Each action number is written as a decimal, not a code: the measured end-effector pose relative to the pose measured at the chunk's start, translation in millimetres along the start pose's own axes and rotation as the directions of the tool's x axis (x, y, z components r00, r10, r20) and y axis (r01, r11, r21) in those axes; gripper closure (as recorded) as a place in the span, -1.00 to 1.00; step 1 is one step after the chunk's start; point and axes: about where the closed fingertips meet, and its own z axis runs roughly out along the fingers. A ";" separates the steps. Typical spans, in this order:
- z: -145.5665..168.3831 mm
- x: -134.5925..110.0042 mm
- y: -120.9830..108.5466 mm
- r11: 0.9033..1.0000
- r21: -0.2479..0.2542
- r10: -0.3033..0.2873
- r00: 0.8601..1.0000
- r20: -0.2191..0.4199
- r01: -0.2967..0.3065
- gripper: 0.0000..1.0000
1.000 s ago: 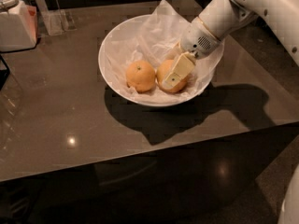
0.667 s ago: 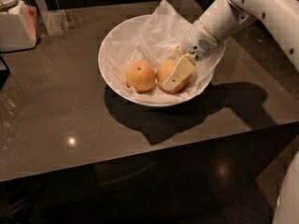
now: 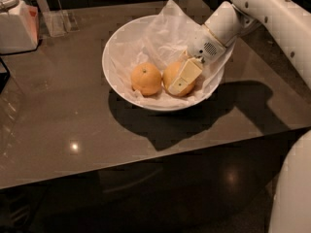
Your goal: Pick orange from white bowl
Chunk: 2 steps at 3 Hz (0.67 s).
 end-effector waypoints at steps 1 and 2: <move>1.5 0.5 -1.7 1.000 -0.001 0.001 1.000 0.001 -0.001 -0.04; 2.0 0.7 -2.4 1.000 0.000 0.002 1.000 0.002 -0.002 0.42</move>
Offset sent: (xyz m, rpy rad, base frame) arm 0.0001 -0.0050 -0.0036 -0.0024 0.0009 -0.0049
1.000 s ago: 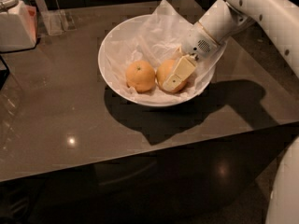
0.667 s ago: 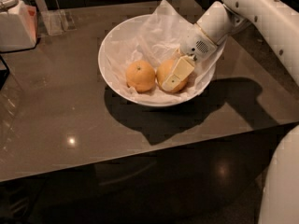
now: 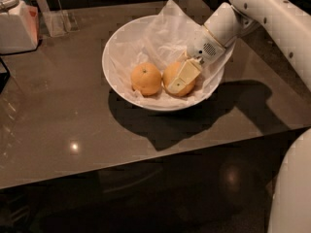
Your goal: Pick orange from white bowl
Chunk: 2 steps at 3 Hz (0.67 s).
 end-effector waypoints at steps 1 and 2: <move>0.4 -1.7 0.8 1.000 0.012 -0.009 1.000 0.003 0.009 0.88; -19.6 -11.6 15.7 0.993 0.091 -0.072 0.997 0.015 0.070 1.00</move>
Offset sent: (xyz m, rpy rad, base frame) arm -0.0319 -0.0097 0.0803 0.0039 -0.2886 -0.0107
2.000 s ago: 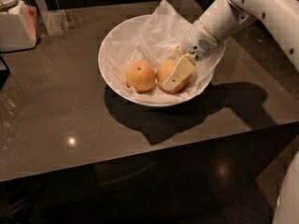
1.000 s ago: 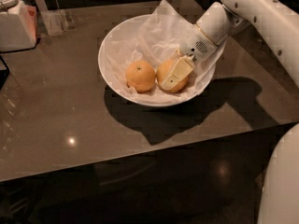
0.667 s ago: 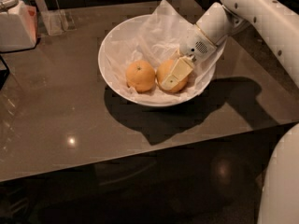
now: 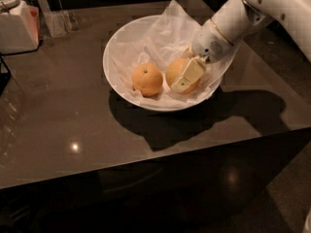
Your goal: Pick orange from white bowl
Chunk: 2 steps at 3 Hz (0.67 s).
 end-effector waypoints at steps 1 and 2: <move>-41.4 -22.5 31.0 0.985 0.136 -0.104 0.995 0.000 0.103 1.00; -80.7 -39.5 69.3 0.951 0.255 -0.182 0.983 0.004 0.175 1.00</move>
Offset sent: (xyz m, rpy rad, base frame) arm -0.1084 -0.0274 0.1488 -0.0168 -0.4855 -0.0544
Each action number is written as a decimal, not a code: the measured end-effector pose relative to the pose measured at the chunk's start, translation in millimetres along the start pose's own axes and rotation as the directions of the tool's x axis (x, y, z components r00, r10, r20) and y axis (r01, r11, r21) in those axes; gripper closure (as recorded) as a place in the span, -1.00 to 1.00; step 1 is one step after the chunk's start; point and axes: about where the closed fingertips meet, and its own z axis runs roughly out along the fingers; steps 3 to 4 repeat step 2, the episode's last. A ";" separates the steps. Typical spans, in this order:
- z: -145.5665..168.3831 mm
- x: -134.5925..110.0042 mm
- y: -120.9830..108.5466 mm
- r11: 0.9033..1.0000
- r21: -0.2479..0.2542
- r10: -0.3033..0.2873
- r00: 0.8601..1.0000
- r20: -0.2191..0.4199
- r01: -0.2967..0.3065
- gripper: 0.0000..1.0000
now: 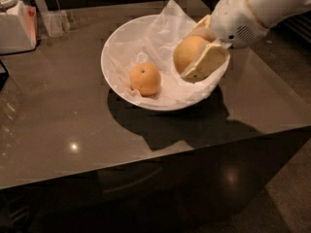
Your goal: Pick orange from white bowl
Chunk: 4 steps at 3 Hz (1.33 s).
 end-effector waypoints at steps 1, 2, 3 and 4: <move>-36.7 -6.4 29.0 0.995 0.095 -0.025 0.999 0.039 0.022 1.00; -66.1 -3.4 56.1 0.984 0.179 -0.033 0.996 0.078 0.019 1.00; -66.1 -3.4 56.1 0.984 0.179 -0.033 0.996 0.078 0.019 1.00; -66.1 -3.4 56.1 0.984 0.179 -0.033 0.996 0.078 0.019 1.00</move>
Offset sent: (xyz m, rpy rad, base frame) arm -0.1106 -0.0566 0.0500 0.1327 -0.2458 -0.1356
